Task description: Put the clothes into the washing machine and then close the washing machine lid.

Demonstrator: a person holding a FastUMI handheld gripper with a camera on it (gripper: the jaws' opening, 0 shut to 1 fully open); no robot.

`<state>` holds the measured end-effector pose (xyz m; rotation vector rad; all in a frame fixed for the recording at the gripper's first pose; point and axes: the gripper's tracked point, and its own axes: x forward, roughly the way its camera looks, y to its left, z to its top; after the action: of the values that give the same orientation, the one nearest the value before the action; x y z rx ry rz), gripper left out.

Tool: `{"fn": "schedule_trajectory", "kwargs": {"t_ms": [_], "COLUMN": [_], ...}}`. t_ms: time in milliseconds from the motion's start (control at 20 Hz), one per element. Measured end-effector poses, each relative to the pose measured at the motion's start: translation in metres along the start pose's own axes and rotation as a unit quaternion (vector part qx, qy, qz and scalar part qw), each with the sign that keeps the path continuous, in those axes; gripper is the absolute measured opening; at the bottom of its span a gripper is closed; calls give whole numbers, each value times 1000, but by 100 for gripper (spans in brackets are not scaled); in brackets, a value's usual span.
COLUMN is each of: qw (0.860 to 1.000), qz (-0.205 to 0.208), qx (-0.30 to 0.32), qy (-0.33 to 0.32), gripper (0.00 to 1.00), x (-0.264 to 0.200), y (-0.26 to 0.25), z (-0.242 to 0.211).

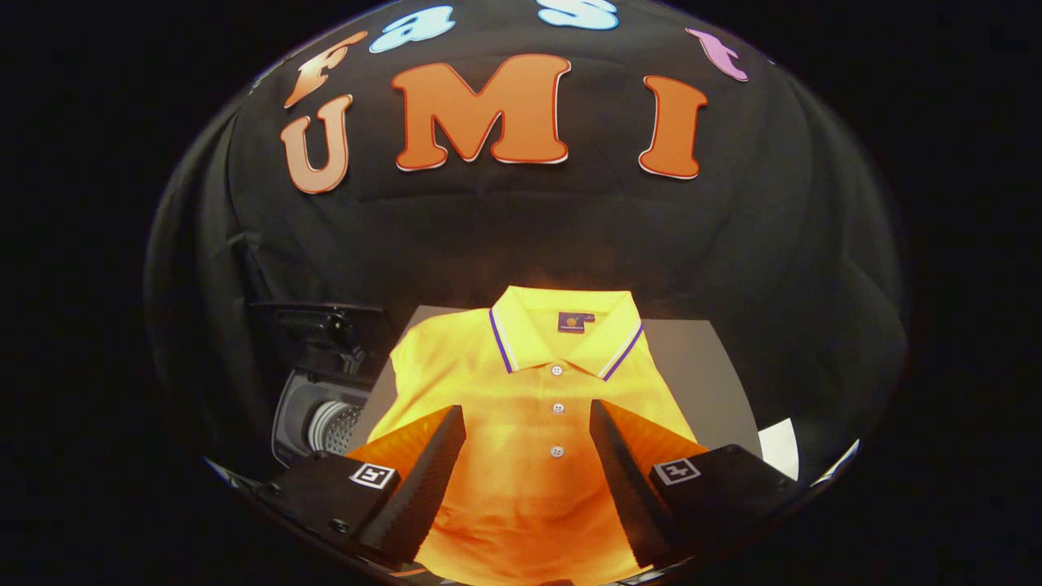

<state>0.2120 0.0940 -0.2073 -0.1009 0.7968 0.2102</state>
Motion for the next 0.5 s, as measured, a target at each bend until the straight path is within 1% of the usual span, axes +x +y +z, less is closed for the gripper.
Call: {"fn": "schedule_trajectory", "kwargs": {"t_ms": [150,200,250,300,350,400,500], "qw": [1000,1000,1000,1000,999,998,998], "qz": [-17,-10,-3,3,9,17,22], "qx": [-15,-11,0,13,35,55,48], "qy": [21,27,17,19,27,21,29], "gripper": [99,99,100,98,97,97,97], "x": [20,22,25,27,26,25,26], "y": [-9,-8,-6,-7,-7,-8,-9], "z": [-18,-26,-22,-25,-30,-27,-29]}}
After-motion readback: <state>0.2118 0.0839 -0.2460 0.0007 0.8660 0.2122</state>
